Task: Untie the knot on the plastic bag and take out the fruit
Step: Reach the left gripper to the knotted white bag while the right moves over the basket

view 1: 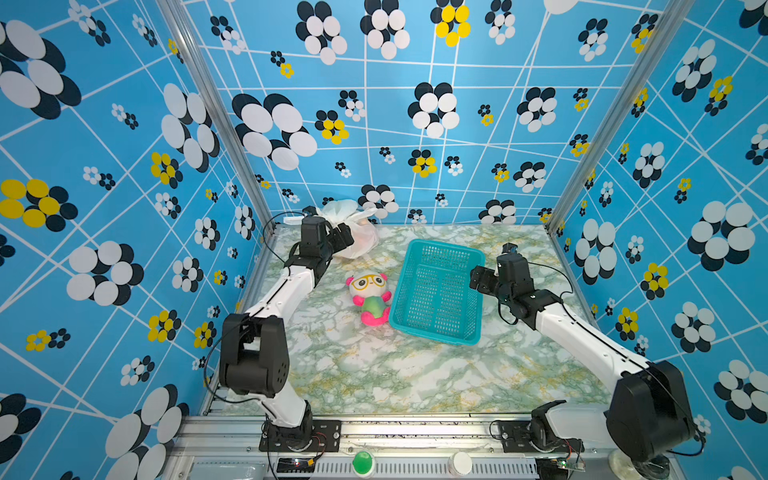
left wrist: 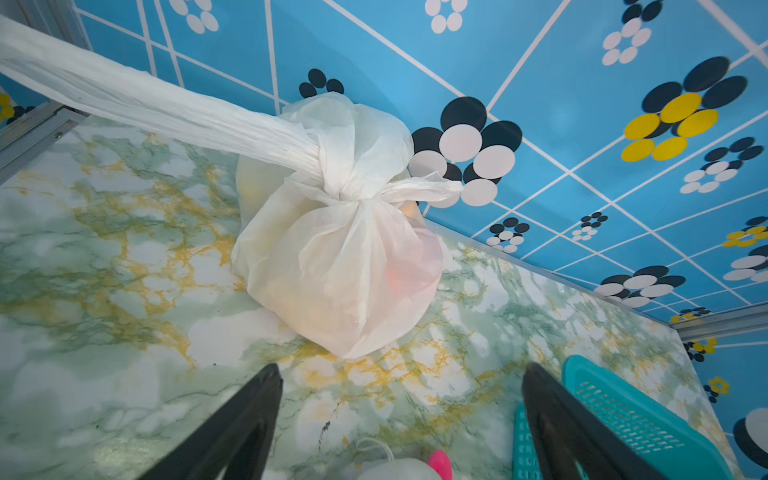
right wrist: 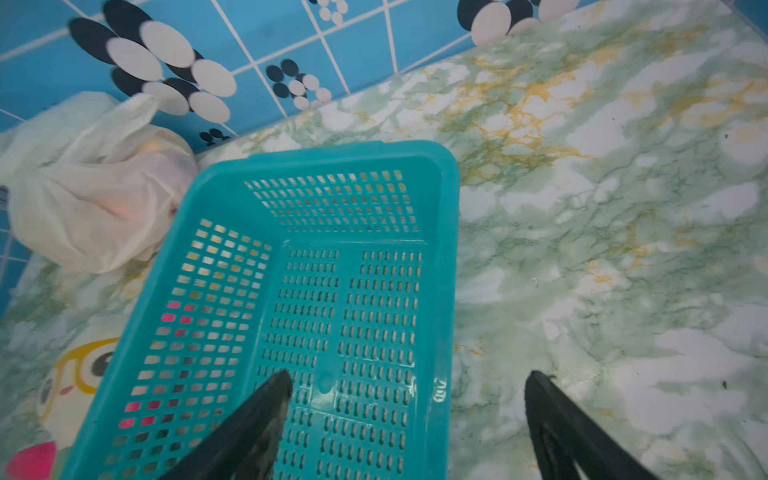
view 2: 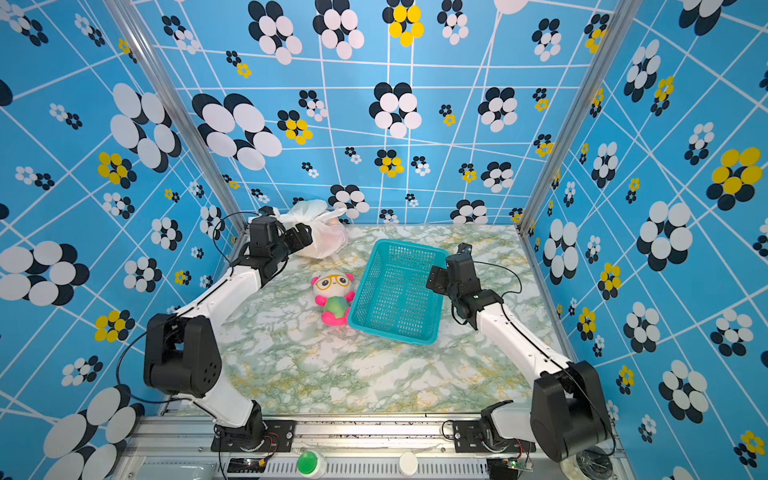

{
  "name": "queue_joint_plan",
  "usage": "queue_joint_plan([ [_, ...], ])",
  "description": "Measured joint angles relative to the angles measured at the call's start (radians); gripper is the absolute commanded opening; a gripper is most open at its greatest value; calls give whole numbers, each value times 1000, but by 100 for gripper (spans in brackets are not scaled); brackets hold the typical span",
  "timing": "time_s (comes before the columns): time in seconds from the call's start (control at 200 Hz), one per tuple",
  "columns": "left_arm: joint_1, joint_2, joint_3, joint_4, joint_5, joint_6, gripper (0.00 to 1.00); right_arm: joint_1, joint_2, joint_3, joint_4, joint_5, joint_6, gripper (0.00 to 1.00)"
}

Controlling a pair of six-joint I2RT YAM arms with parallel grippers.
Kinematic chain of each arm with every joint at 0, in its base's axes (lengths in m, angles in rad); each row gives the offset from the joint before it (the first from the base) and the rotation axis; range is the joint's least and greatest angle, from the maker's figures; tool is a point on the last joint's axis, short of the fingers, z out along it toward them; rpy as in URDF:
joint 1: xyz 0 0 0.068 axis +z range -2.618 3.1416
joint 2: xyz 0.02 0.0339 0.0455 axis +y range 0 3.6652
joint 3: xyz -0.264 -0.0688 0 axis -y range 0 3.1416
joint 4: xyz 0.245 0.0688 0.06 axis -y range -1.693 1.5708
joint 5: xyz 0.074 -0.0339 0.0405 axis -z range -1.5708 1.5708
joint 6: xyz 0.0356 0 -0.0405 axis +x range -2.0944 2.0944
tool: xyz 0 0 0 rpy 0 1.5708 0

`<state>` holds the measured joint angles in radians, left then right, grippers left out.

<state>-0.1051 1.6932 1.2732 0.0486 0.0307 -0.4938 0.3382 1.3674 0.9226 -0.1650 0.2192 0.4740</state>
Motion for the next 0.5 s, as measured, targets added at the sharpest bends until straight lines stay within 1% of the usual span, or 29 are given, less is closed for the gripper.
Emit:
queue_joint_plan([
  [0.105,0,64,59,-53,-11,33,95,0,89,35,-19,33,-9,81],
  [0.175,0,118,121,-85,-18,47,95,0,147,60,-24,43,-12,75],
  [0.295,-9,214,226,-132,-37,71,95,0,219,77,-28,61,-6,68],
  [0.405,-24,296,309,-174,-70,93,95,0,235,76,-30,87,-2,53],
  [0.5,-34,346,353,-212,-95,104,95,-6,234,75,-29,107,7,44],
])
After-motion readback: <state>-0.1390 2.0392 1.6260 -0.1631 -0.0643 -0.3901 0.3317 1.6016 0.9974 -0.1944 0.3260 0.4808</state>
